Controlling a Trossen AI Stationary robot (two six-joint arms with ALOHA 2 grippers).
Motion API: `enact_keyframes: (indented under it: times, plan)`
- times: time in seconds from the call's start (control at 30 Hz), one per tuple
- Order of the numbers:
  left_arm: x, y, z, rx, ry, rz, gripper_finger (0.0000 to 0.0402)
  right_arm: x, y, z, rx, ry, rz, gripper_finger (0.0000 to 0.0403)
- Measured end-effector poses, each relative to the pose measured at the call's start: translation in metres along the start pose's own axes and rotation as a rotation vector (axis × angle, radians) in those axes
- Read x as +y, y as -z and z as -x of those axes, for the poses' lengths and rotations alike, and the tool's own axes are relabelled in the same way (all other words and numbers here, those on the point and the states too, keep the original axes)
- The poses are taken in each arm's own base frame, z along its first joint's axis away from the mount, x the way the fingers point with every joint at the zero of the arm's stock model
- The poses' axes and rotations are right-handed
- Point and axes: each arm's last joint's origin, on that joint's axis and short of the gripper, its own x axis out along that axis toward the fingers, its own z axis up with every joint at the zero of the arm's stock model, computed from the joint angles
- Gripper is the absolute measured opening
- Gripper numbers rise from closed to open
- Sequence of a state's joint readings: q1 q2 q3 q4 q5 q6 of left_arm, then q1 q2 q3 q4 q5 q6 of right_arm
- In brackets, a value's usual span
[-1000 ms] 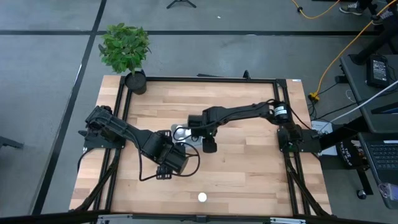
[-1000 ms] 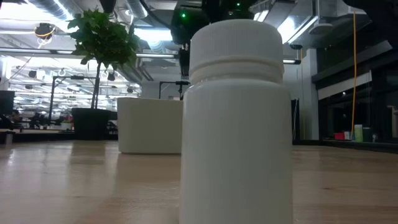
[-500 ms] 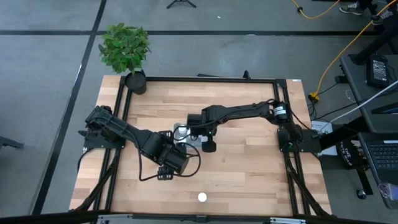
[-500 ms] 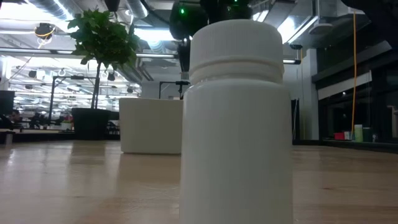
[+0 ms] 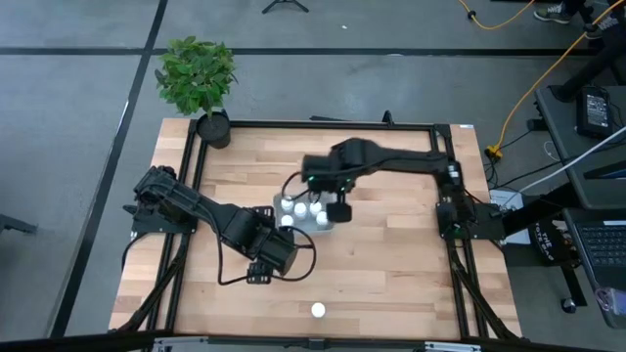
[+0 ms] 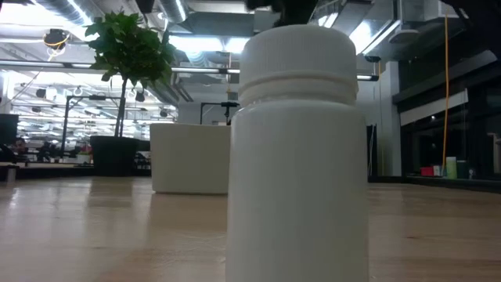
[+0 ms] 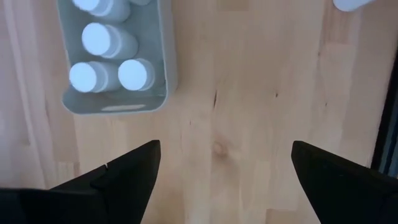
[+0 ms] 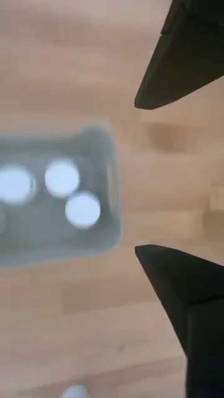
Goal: Pick and place pill bottles into a basket
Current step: Put the white pill bottle into the gray basket
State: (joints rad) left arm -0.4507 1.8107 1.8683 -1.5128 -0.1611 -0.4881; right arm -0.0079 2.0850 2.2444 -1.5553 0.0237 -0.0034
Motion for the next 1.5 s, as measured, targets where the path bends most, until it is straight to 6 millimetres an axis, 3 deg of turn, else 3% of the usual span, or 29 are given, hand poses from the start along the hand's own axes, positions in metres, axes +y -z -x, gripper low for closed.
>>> enact_keyframes:
  times: [0.1,0.2,0.4,0.57,0.73,0.87,1.13,1.37,1.5]
  plan:
    - [-0.002,0.000,0.000,0.004,0.033,-0.043,0.0353,-0.006,0.019,0.034,-0.064,0.063,-0.067,0.0366]
    - [-0.008,0.002,0.001,-0.002,0.045,-0.084,0.0353,-0.008,0.051,0.076,-0.160,0.108,-0.150,0.0362]
    - [-0.014,0.006,0.002,-0.027,-0.003,-0.200,0.0352,0.008,0.147,0.155,-0.421,0.199,-0.319,0.0359]
    - [-0.013,0.002,0.003,-0.085,-0.079,-0.284,0.0354,0.021,0.223,0.188,-0.673,0.029,-0.442,0.0359]
    - [-0.006,-0.007,0.002,-0.154,-0.148,-0.313,0.0353,0.023,0.263,0.189,-0.828,-0.129,-0.456,0.0359]
    - [0.000,-0.014,0.001,-0.174,-0.121,-0.270,0.0354,0.021,0.280,0.177,-0.874,-0.130,-0.407,0.0359]
    - [0.007,-0.039,0.003,-0.376,-0.108,-0.210,0.0354,0.017,0.293,0.168,-0.937,-0.133,-0.350,0.0359]
    - [-0.002,-0.066,0.018,-0.674,-0.011,-0.311,0.0354,0.018,0.295,0.169,-0.930,-0.139,-0.230,0.0359]
    - [-0.007,-0.070,0.017,-0.699,0.075,-0.299,0.0353,0.018,0.295,0.170,-0.941,-0.113,-0.180,0.0359]
